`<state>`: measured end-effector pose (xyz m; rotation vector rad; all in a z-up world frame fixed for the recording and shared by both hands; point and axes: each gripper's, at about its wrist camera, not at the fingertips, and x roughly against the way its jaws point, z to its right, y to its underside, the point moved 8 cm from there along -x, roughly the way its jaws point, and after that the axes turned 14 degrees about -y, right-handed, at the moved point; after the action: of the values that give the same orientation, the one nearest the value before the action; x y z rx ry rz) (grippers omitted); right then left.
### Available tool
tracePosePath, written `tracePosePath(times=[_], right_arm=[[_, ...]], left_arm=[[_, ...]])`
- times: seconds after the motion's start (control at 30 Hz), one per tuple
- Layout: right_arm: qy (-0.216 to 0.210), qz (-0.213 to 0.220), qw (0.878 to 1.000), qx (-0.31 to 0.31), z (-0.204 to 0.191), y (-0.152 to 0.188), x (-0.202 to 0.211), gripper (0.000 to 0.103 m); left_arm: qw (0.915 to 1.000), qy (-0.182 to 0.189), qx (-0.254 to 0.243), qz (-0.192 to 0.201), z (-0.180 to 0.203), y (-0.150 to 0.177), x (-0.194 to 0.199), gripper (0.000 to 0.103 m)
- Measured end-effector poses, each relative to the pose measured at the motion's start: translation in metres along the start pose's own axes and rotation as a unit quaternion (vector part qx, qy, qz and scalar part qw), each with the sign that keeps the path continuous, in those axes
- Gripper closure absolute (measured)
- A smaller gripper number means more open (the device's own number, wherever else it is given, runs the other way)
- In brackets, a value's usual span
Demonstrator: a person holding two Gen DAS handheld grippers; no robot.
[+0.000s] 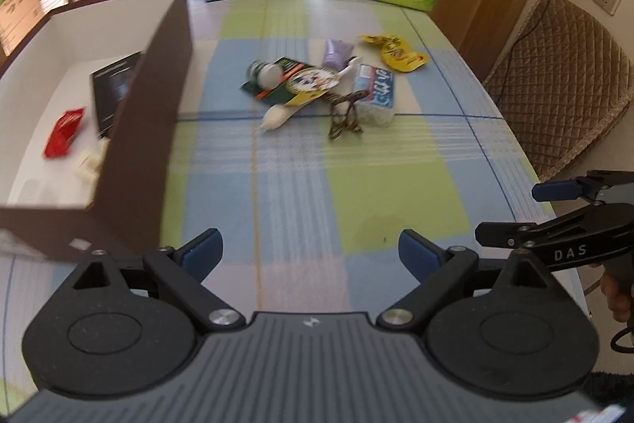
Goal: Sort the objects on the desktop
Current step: 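Move both tools to the table items, left gripper toward the brown claw clip, then close the left gripper on the brown striped claw hair clip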
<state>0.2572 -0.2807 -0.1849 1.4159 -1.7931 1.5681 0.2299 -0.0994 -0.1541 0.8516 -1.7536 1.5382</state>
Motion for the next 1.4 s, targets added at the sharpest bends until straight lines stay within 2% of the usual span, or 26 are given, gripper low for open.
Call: tracePosePath(times=[0.2,0.27,0.33,0.57,0.73,0.9,1.1,1.3,1.4], right_arm=[[0.016,0.024,0.999,-0.030,0.030,-0.027,-0.015,0.002],[0.019,0.027,0.999,-0.039,0.039,-0.035,-0.021,0.002],[0.022,0.029,0.998,-0.049,0.046,-0.040,-0.026,0.002],[0.028,0.030,0.996,-0.076,0.065,-0.047,-0.035,0.002],[0.033,0.034,0.994,-0.094,0.075,-0.052,-0.039,0.002],[0.037,0.038,0.993,-0.103,0.082,-0.058,-0.042,0.002],[0.033,0.038,0.993,-0.102,0.081,-0.063,-0.045,0.002],[0.017,0.034,0.995,-0.093,0.069,-0.070,-0.054,0.002],[0.005,0.035,0.996,-0.082,0.058,-0.075,-0.060,0.002]], left_arm=[[0.9995,0.011,-0.019,0.024,0.026,-0.023,-0.037,0.015],[0.9990,0.009,-0.030,0.032,0.035,-0.032,-0.052,0.019],[0.9985,0.005,-0.039,0.039,0.042,-0.040,-0.066,0.029],[0.9977,-0.002,-0.040,0.054,0.056,-0.066,-0.110,0.033],[0.9980,-0.004,-0.039,0.049,0.064,-0.076,-0.130,0.046],[0.9981,-0.005,-0.036,0.051,0.069,-0.083,-0.141,0.053],[0.9984,-0.001,-0.032,0.045,0.073,-0.088,-0.154,0.076],[0.9980,0.009,-0.039,0.049,0.069,-0.081,-0.149,0.084],[0.9980,0.009,-0.046,0.042,0.062,-0.071,-0.141,0.084]])
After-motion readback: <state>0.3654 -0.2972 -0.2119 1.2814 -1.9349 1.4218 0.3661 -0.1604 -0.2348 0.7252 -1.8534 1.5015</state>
